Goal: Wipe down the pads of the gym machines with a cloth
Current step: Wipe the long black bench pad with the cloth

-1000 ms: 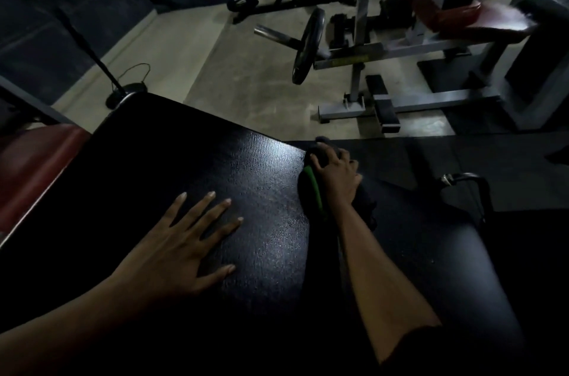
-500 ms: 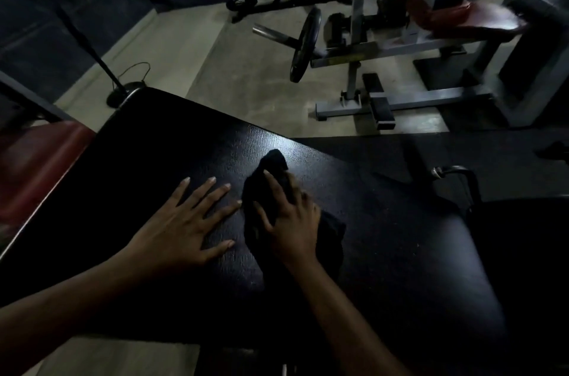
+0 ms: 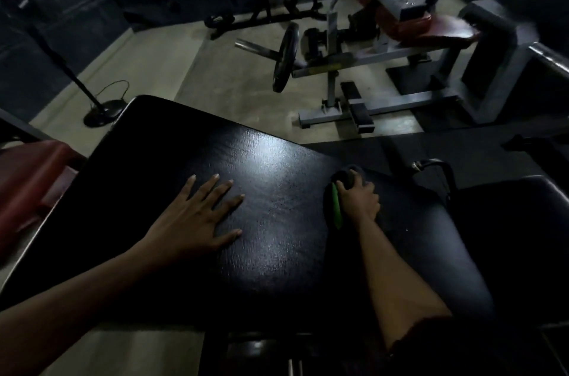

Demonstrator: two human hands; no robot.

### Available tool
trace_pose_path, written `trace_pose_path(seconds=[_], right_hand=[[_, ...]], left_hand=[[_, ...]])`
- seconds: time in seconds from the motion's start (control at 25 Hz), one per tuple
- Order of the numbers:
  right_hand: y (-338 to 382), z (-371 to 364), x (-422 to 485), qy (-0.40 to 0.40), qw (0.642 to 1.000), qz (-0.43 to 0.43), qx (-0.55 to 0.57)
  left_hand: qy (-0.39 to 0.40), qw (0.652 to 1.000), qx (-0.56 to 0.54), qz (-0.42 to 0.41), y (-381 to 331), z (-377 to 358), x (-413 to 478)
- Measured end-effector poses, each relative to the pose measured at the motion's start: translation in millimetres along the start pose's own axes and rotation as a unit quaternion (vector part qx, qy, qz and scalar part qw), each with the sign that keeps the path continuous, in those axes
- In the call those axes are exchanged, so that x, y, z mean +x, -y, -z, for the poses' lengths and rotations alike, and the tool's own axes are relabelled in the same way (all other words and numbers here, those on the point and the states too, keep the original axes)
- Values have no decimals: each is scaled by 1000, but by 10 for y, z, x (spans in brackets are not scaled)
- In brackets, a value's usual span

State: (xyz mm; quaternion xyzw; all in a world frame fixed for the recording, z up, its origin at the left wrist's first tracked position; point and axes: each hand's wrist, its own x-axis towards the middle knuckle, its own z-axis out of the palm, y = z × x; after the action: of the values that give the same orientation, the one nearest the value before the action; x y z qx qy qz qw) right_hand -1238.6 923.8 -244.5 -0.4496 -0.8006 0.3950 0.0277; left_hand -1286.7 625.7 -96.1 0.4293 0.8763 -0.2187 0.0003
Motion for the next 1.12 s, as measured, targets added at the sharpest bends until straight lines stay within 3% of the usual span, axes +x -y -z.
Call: trace_pose_path(seconds=[0.04, 0.16, 0.24, 0.32, 0.48, 0.68, 0.84, 0.88, 0.96, 1.04, 1.12], right_hand=[[83, 63, -124, 14, 999, 22, 28], [307, 22, -1008, 50, 980, 185, 46], [280, -150, -1873, 0, 967, 253, -15], [111, -238, -2252, -68, 963, 261, -8], [-477, -96, -1858, -61, 979, 190, -32], [-1357, 113, -1063, -58, 993, 33, -98], [-1398, 285, -717, -44, 998, -47, -28], [-1264, 291, -767, -57, 998, -35, 12], [-821, 174, -1079, -60, 993, 77, 67], [-324, -39, -1568, -25, 976, 217, 1], [-112, -154, -1734, -20, 966, 252, -55]], left_hand=[[-20, 1000, -11, -11, 12, -17, 11], [25, 997, -75, -4, -4, 97, -15], [26, 992, -125, 8, -119, 161, -36], [23, 990, -142, -13, -371, 160, -46], [63, 989, -92, -92, -848, 1, 49], [59, 994, -40, -87, -943, -218, 183], [41, 996, -27, -78, -970, -219, 151], [45, 996, -27, -78, -970, -223, 145], [49, 996, -24, -76, -962, -207, 146], [55, 995, -29, -77, -957, -206, 137], [56, 995, -38, -80, -966, -201, 137]])
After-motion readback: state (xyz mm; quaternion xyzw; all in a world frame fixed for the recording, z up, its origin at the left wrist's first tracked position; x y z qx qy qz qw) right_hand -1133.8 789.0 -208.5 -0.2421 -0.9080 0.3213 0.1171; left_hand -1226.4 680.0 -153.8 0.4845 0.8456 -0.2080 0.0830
